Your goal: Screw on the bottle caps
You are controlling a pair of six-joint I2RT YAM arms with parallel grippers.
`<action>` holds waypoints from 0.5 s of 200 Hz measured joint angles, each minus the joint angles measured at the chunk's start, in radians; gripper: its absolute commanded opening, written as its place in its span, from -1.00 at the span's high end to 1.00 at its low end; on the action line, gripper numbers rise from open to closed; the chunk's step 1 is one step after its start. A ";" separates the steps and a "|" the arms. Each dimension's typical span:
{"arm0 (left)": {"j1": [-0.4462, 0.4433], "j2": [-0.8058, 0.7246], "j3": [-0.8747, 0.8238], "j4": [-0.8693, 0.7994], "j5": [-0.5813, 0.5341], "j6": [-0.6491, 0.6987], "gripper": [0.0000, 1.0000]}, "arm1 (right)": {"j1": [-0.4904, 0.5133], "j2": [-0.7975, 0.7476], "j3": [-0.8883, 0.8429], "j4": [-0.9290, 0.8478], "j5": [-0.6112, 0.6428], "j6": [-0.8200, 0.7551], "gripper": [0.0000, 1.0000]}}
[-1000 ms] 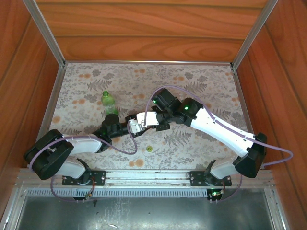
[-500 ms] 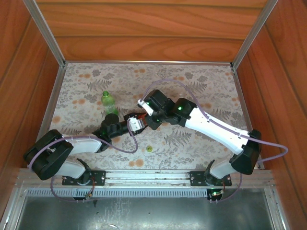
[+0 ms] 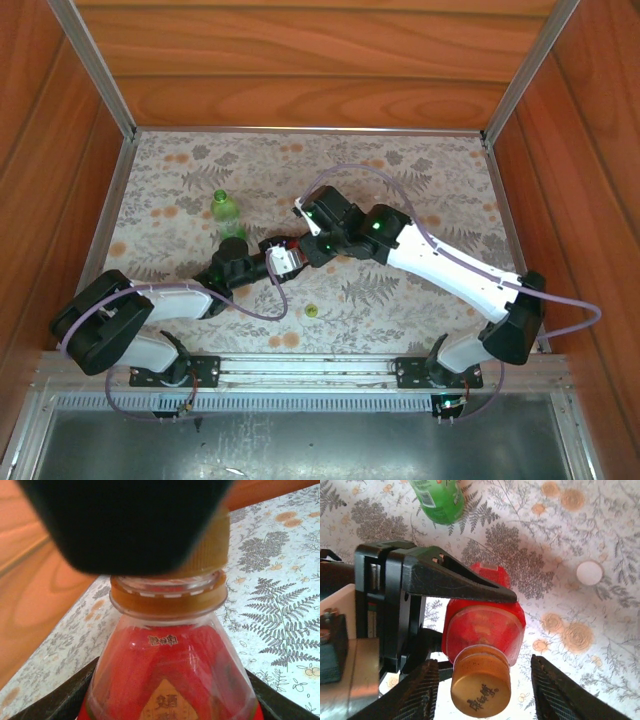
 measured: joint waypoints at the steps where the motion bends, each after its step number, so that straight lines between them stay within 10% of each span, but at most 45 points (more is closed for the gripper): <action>1: 0.000 0.000 0.000 0.000 0.000 0.000 -0.18 | 0.000 -0.002 -0.001 0.001 0.001 -0.002 -0.19; 100: -0.007 0.047 0.026 0.005 -0.054 0.045 -0.18 | -0.016 -0.295 -0.245 0.113 -0.082 -0.946 -0.29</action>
